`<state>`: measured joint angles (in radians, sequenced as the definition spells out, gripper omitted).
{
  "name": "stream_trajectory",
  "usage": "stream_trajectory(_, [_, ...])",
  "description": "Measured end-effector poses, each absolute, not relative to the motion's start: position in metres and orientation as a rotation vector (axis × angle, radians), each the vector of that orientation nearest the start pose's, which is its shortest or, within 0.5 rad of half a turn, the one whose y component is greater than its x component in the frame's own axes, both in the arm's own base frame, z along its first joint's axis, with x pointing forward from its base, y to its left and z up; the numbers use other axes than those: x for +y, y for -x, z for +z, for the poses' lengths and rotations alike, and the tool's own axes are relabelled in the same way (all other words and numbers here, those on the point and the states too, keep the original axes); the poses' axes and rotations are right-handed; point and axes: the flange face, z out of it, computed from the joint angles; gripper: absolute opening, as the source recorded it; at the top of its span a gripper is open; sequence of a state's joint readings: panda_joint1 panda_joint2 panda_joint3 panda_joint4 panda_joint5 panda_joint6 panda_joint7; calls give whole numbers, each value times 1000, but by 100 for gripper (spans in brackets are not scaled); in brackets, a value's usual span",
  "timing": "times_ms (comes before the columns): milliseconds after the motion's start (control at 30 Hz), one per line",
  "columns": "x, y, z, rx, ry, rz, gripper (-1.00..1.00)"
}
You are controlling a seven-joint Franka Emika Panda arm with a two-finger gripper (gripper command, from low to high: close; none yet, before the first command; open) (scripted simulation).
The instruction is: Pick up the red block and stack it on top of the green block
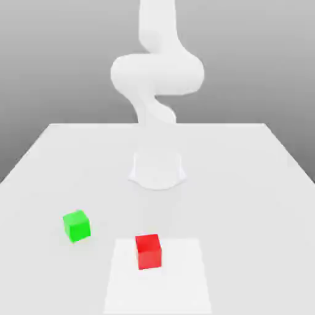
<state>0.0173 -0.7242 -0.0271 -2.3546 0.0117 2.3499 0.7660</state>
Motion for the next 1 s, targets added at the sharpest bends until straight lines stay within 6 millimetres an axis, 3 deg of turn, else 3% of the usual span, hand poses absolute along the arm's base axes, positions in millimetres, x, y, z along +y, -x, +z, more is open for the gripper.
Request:
stream_trajectory(133, [-14,-419,562,1017,2606,-733,0])
stream_trajectory(300, [-15,-438,437,996,2738,-496,0])
stream_trajectory(433, [-15,-425,337,972,2848,-296,0])
stream_trajectory(567, [-18,-388,241,940,2962,-82,0])
stream_trajectory(667, [-19,-373,205,923,2992,-7,0])
stream_trajectory(967, [-19,-371,150,922,2997,2,0])
stream_trajectory(1000, [-20,-370,145,923,2999,1,-100])
